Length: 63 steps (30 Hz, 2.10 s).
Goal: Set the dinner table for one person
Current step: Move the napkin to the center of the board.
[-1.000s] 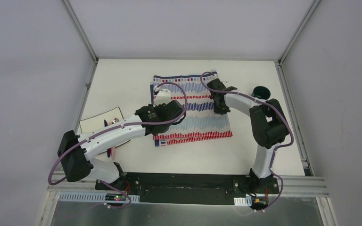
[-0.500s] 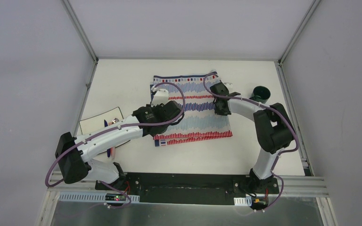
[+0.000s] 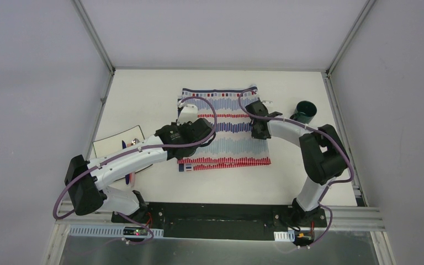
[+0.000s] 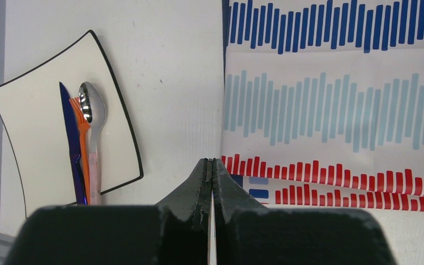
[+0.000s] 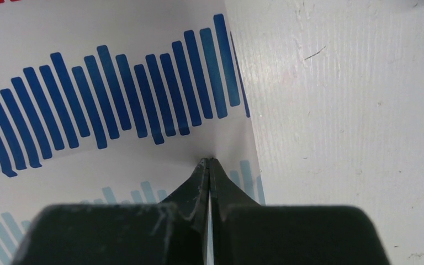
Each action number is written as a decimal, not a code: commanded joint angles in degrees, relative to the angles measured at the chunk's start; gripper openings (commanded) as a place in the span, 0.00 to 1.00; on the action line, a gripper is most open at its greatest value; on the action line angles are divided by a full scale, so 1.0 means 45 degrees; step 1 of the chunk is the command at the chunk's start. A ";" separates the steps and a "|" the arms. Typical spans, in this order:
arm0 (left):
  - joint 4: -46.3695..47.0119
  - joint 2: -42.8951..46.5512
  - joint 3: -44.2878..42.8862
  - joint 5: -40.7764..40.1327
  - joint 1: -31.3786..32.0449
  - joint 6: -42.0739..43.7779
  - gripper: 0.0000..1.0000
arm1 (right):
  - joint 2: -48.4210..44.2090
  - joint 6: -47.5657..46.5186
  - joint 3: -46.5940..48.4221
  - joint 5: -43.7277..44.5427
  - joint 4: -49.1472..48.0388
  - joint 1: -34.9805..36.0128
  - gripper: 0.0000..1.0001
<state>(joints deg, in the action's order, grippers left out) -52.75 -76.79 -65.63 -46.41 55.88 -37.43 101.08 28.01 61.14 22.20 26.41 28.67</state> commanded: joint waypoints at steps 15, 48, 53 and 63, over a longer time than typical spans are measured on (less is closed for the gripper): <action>-0.0128 0.0444 -0.0075 -0.0498 0.0008 0.0340 0.00 | -0.0077 0.0036 0.0497 0.0330 0.2325 0.0406 0.00; -0.0107 0.2592 -0.1941 0.8807 -1.3001 0.0346 0.00 | -0.5855 -0.1887 0.4100 -0.1719 0.3739 -0.0149 0.29; 0.0078 0.2934 -0.1318 0.9302 -1.4859 -0.0607 0.00 | -0.6128 -0.1648 0.3701 -0.2403 0.3342 -0.0311 0.00; 0.0512 0.3152 0.1473 1.0281 -1.6741 -0.2572 0.00 | -0.6095 -0.1494 0.3116 -0.3250 0.3004 -0.0421 0.00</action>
<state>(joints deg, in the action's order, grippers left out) -51.81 -60.34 -61.91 -4.14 -17.56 -45.04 75.48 20.53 76.09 9.93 42.70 26.98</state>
